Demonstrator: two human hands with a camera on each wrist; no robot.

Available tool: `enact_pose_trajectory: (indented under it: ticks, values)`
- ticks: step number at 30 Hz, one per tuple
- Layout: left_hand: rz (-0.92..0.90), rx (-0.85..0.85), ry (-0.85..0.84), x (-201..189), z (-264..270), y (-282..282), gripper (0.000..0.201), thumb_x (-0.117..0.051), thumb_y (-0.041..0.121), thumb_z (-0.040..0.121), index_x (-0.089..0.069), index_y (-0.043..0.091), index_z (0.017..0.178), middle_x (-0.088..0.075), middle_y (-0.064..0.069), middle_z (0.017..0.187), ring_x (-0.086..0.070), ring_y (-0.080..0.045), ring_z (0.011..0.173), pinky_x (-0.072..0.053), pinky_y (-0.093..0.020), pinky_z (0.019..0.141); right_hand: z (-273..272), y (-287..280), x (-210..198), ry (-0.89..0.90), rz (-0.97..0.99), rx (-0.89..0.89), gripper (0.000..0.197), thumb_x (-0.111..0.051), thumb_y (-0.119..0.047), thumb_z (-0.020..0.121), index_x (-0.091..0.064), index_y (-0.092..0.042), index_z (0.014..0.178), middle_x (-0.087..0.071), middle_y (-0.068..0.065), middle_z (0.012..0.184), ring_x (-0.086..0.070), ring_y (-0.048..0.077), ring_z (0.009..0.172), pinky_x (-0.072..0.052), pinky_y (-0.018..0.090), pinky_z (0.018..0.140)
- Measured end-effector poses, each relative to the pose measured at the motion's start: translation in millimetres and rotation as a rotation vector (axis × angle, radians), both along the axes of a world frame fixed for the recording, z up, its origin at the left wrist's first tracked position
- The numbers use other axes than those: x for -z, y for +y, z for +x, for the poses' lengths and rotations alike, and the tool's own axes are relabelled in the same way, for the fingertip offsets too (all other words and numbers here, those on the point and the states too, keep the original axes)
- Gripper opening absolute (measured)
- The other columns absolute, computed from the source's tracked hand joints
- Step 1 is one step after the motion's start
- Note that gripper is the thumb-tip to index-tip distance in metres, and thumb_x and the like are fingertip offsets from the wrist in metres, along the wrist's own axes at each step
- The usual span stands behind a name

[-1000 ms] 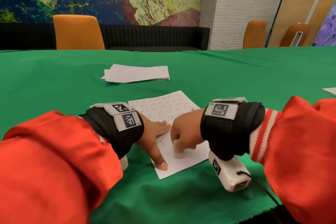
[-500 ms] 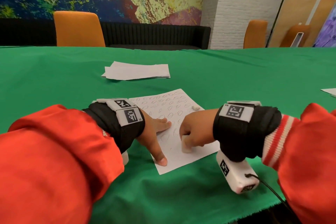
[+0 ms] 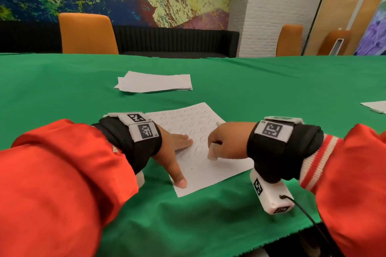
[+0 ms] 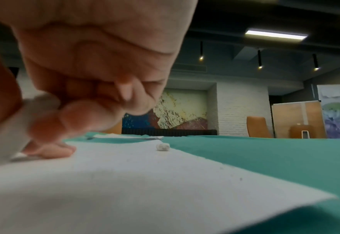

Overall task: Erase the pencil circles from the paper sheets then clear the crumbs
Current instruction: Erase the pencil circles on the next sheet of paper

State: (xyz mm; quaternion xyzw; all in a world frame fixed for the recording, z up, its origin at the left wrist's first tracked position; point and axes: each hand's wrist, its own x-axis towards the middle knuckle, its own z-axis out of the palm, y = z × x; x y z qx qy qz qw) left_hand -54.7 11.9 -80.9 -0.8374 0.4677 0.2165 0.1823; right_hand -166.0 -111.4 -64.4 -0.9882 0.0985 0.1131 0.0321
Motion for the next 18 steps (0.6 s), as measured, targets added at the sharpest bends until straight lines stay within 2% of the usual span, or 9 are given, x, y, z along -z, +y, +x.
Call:
enact_pose_trajectory:
  ticks: [3, 6, 9, 11, 13, 14, 16, 18]
  values:
    - [-0.071, -0.005, 0.010, -7.1, -1.1, 3.8, 0.109, -0.067, 0.061, 0.075, 0.009, 0.036, 0.150, 0.021, 0.015, 0.155, 0.007, -0.010, 0.145, -0.002, -0.038, 0.119, -3.2, -7.2, -13.2, -0.180, 0.100, 0.058, 0.015, -0.049, -0.029, 0.091, -0.062, -0.022, 0.089, -0.060, -0.005, 0.088, -0.053, 0.015, 0.083, -0.044, 0.027, 0.074]
    - [-0.121, -0.049, -0.006, -15.6, -2.3, 12.8, 0.102, -0.061, 0.063, 0.078, 0.006, 0.037, 0.150, 0.018, 0.017, 0.155, 0.003, -0.009, 0.146, -0.003, -0.037, 0.118, -3.0, -22.4, -24.0, -0.353, 0.373, 0.173, 0.015, -0.046, -0.021, 0.092, -0.058, -0.018, 0.083, -0.063, 0.001, 0.089, -0.058, 0.019, 0.086, -0.049, 0.033, 0.081]
    - [-0.037, -0.100, -0.070, -14.6, -5.0, 24.0, 0.097, -0.054, 0.064, 0.082, 0.002, 0.029, 0.152, 0.012, 0.012, 0.158, -0.004, -0.011, 0.146, -0.006, -0.031, 0.116, -4.9, -30.2, -25.8, -0.509, 0.946, 0.287, 0.014, -0.047, -0.011, 0.093, -0.056, -0.012, 0.082, -0.063, 0.010, 0.102, -0.058, 0.021, 0.096, -0.048, 0.034, 0.088]
    - [0.024, -0.136, -0.096, -10.5, -9.3, 29.8, 0.097, -0.050, 0.066, 0.083, 0.003, 0.025, 0.153, 0.010, 0.010, 0.159, -0.010, -0.015, 0.146, -0.010, -0.029, 0.115, -5.7, -31.9, -19.7, -0.642, 1.289, 0.380, 0.018, -0.043, -0.007, 0.095, -0.056, -0.010, 0.082, -0.061, 0.010, 0.102, -0.056, 0.020, 0.094, -0.046, 0.028, 0.084]
    - [0.049, -0.156, -0.109, -8.4, -14.8, 33.0, 0.099, -0.048, 0.069, 0.082, 0.006, 0.024, 0.152, 0.009, 0.009, 0.159, -0.014, -0.016, 0.145, -0.012, -0.030, 0.115, -3.2, -30.9, -12.7, -0.744, 1.445, 0.467, 0.018, -0.039, -0.008, 0.096, -0.056, -0.007, 0.090, -0.060, 0.012, 0.104, -0.056, 0.019, 0.087, -0.045, 0.026, 0.077]
    - [0.053, -0.161, -0.116, -7.7, -17.2, 33.4, 0.100, -0.048, 0.070, 0.082, 0.007, 0.024, 0.152, 0.009, 0.010, 0.159, -0.015, -0.016, 0.145, -0.013, -0.031, 0.115, -1.7, -28.3, -10.0, -0.778, 1.502, 0.504, 0.019, -0.038, -0.009, 0.097, -0.056, -0.004, 0.100, -0.059, 0.013, 0.105, -0.056, 0.019, 0.085, -0.044, 0.026, 0.076]
    - [0.068, -0.164, -0.130, -7.1, -21.0, 31.8, 0.102, -0.047, 0.072, 0.081, 0.009, 0.024, 0.152, 0.010, 0.010, 0.158, -0.015, -0.016, 0.145, -0.014, -0.031, 0.115, 0.7, -20.3, -4.7, -0.797, 1.597, 0.568, 0.023, -0.036, -0.009, 0.098, -0.050, 0.000, 0.115, -0.060, 0.015, 0.103, -0.056, 0.022, 0.091, -0.046, 0.029, 0.083]
    - [0.090, -0.156, -0.141, -6.0, -24.0, 29.9, 0.103, -0.045, 0.073, 0.080, 0.009, 0.023, 0.152, 0.011, 0.009, 0.158, -0.016, -0.017, 0.145, -0.014, -0.032, 0.115, 0.8, -5.5, -0.4, -0.716, 1.686, 0.605, 0.020, -0.037, -0.009, 0.097, -0.052, 0.002, 0.107, -0.061, 0.018, 0.108, -0.059, 0.027, 0.098, -0.049, 0.034, 0.088]
